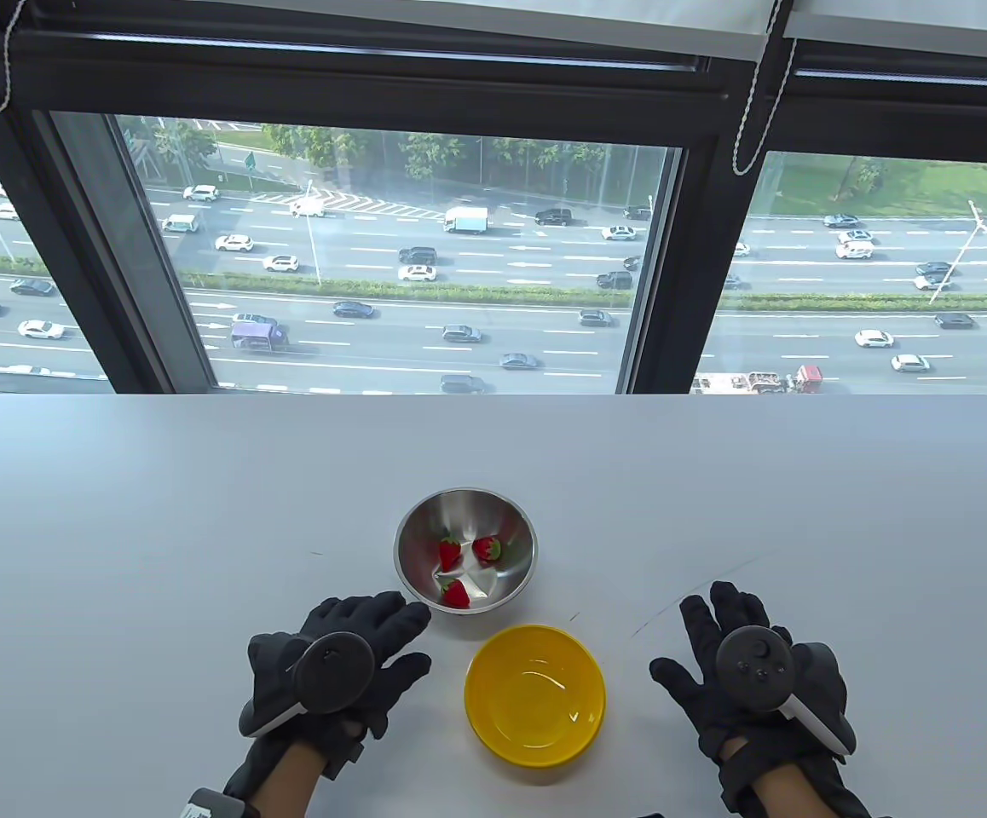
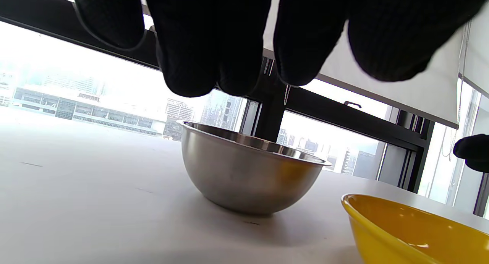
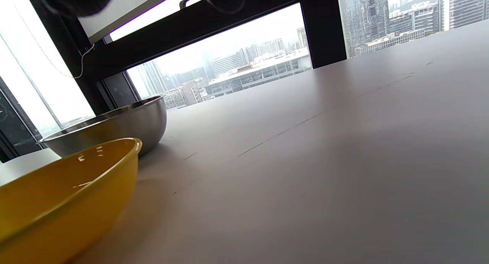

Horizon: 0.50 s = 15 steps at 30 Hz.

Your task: Pour strawberries from bowl into mixing bowl

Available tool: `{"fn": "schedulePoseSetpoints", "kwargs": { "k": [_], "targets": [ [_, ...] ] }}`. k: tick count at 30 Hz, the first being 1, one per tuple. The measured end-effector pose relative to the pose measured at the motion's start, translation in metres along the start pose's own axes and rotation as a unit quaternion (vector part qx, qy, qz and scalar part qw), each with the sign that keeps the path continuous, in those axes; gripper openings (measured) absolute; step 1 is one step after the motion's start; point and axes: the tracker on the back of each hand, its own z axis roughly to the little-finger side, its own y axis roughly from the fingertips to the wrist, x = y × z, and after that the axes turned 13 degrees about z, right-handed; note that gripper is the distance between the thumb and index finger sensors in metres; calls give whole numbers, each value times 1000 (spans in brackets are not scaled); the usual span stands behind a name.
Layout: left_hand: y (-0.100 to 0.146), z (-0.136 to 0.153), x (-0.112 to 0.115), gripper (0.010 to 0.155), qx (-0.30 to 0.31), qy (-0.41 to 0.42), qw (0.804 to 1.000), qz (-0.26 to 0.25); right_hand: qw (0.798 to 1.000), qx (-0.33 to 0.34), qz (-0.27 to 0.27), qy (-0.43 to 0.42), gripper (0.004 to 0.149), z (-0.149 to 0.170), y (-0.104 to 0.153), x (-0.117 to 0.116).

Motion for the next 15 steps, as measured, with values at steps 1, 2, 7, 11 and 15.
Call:
{"fn": "schedulePoseSetpoints", "kwargs": {
  "k": [1,2,7,11,15],
  "targets": [
    [1,2,-1,62,-8,-3,1000,-1,1000,0,1,2,83,-1,0,0],
    [2,3,-3,63,-12,-6,1000,-5,1000,0,2,4,83,-1,0,0],
    [8,13,-14,67,-58,-14,997,-43,1000,7,14,21,84,-10,1,1],
    [11,19,-19,73,-89,-30,994,-46,999,13,19,39,84,-20,-3,2],
    [11,22,-17,79,-113,-47,992,-28,998,20,23,55,85,-33,-7,5]
  ]
}}
